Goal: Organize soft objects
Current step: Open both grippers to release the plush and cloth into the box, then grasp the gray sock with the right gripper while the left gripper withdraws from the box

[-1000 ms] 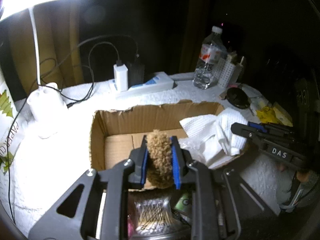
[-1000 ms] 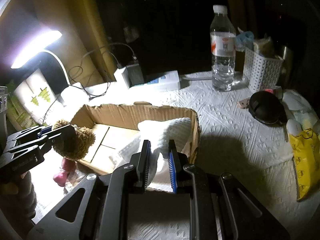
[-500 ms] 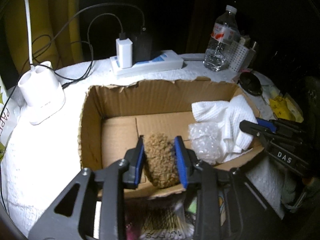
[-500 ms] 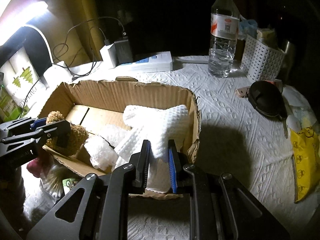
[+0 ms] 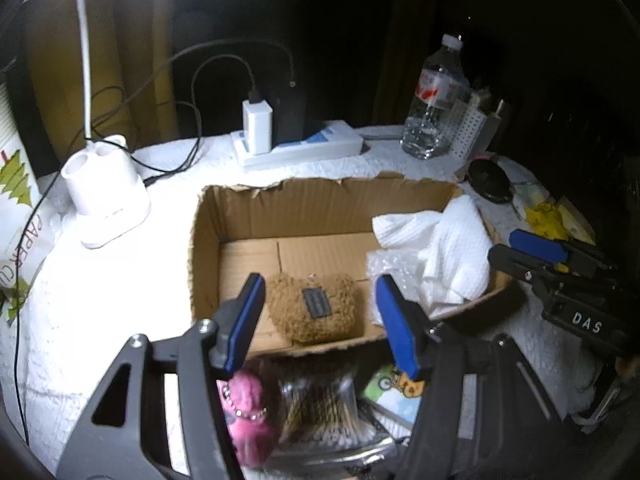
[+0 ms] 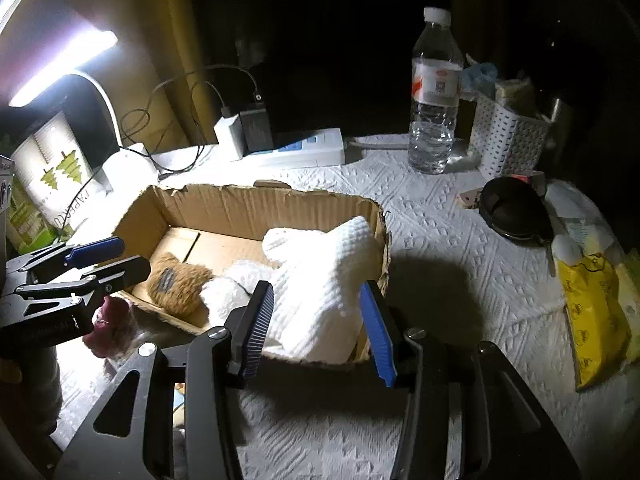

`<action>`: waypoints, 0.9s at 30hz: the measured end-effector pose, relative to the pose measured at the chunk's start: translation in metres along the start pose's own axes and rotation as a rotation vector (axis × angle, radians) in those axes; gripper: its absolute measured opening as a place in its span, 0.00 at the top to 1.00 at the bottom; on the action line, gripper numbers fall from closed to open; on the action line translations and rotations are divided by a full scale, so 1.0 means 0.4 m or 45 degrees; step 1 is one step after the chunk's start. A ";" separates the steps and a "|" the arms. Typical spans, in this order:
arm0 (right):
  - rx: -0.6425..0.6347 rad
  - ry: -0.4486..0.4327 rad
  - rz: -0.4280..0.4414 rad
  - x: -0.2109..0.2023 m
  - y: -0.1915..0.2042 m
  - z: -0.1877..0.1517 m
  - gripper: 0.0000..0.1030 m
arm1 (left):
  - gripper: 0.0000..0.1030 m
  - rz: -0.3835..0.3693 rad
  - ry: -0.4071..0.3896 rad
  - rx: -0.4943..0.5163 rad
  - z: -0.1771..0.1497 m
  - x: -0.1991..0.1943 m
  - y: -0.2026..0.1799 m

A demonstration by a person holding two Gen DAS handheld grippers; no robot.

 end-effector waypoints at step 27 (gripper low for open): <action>-0.048 -0.049 0.042 -0.154 0.157 -0.109 0.53 | 0.30 -0.035 -0.078 -0.016 -0.142 -0.199 0.020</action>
Point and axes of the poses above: each gripper's, at about its wrist camera, not at the fingertips, and x roughly the way its jaws point, y to its left, z to its top, the point moved 5 cm from there along x, roughly the way its jaws point, and after that the axes turned 4 degrees about -x, right-handed, at the moved point
